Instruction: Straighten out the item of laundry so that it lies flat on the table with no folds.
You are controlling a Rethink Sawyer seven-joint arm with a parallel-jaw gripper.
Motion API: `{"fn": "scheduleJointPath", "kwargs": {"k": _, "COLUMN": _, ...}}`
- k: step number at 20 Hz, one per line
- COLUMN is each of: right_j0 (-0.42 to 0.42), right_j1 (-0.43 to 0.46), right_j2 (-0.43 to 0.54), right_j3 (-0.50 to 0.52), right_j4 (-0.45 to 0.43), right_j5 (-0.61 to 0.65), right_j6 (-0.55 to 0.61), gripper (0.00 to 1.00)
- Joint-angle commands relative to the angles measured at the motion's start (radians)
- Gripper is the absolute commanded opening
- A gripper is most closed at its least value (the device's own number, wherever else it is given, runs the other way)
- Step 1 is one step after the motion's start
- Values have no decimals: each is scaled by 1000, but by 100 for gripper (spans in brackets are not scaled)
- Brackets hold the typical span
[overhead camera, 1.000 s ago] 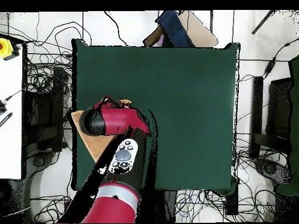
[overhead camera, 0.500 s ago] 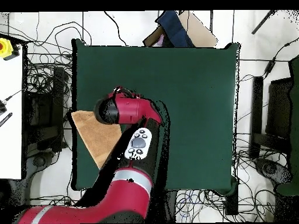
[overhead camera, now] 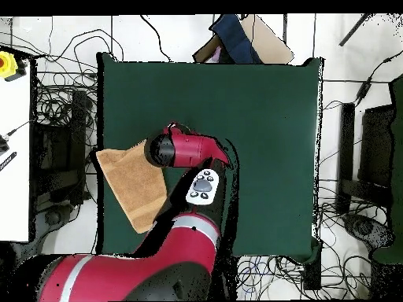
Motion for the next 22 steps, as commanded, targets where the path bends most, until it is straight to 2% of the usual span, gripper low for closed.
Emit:
{"fn": "scheduleJointPath", "kwargs": {"k": 1, "right_j0": 38, "right_j1": 23, "right_j2": 116, "right_j3": 51, "right_j4": 88, "right_j5": 94, "right_j6": 205, "gripper": 100}}
{"fn": "scheduleJointPath", "kwargs": {"k": 6, "right_j0": 87, "right_j1": 25, "right_j2": 108, "right_j3": 57, "right_j4": 154, "right_j5": 110, "right_j6": 267, "gripper": 100}}
{"fn": "scheduleJointPath", "kwargs": {"k": 12, "right_j0": 114, "right_j1": 19, "right_j2": 111, "right_j3": 79, "right_j4": 213, "right_j5": 138, "right_j6": 254, "gripper": 100}}
{"fn": "scheduleJointPath", "kwargs": {"k": 17, "right_j0": 200, "right_j1": 67, "right_j2": -17, "right_j3": 29, "right_j4": 193, "right_j5": 291, "right_j6": 241, "gripper": 100}}
{"fn": "scheduleJointPath", "kwargs": {"k": 22, "right_j0": 262, "right_j1": 111, "right_j2": -95, "right_j3": 21, "right_j4": 169, "right_j5": 344, "right_j6": 262, "gripper": 100}}
